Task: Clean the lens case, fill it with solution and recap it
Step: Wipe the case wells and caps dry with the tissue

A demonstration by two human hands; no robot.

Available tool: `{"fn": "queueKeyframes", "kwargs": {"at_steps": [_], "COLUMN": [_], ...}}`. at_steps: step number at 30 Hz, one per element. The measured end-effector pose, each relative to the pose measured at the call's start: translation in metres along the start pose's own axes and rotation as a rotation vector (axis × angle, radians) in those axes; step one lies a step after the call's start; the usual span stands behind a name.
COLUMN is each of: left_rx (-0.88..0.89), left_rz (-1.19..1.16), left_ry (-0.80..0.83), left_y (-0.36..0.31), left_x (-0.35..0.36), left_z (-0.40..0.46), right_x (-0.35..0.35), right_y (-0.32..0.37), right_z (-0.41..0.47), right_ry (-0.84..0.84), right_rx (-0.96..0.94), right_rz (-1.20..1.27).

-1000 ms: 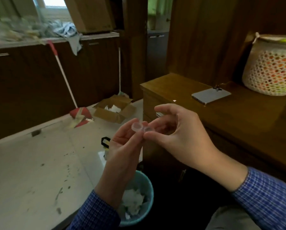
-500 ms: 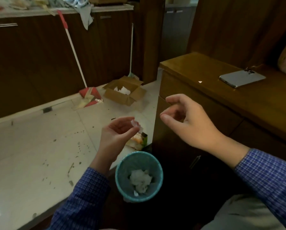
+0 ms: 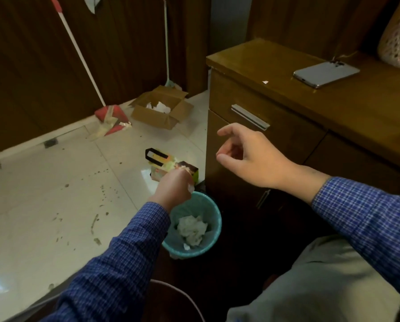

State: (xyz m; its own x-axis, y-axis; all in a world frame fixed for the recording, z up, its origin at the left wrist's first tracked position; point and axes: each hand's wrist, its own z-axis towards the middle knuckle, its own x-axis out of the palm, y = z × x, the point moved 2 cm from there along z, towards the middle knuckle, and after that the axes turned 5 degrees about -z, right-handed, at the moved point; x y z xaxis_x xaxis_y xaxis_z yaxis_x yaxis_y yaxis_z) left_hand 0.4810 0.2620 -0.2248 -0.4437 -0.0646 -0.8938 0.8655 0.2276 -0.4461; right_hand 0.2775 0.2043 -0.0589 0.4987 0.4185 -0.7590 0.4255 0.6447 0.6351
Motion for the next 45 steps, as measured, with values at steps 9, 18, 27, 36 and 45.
{"fn": "queueKeyframes", "kwargs": {"at_steps": [9, 18, 27, 36, 45], "left_rx": [-0.054, -0.211, 0.095, 0.384, 0.53], "left_rz": [0.034, -0.816, -1.566, -1.451, -1.344], "left_ry": [-0.026, -0.069, 0.152, 0.343, 0.57], "left_y": [0.003, -0.028, -0.159, -0.357, -0.525], "left_x": [0.007, -0.04, -0.111, -0.096, -0.035], "left_z": [0.015, 0.029, 0.033, 0.041, 0.033], "right_x": [-0.007, -0.037, -0.123, -0.224, -0.306], "right_y": [-0.009, -0.019, -0.028, -0.061, -0.12], "right_z": [-0.005, -0.016, -0.051, -0.146, -0.275], "right_ry": [0.0, -0.064, -0.266, -0.554, -0.856], "right_rx": [0.009, 0.026, 0.116, 0.161, 0.336], "right_rz": [0.025, 0.045, 0.146, 0.187, 0.079]}}
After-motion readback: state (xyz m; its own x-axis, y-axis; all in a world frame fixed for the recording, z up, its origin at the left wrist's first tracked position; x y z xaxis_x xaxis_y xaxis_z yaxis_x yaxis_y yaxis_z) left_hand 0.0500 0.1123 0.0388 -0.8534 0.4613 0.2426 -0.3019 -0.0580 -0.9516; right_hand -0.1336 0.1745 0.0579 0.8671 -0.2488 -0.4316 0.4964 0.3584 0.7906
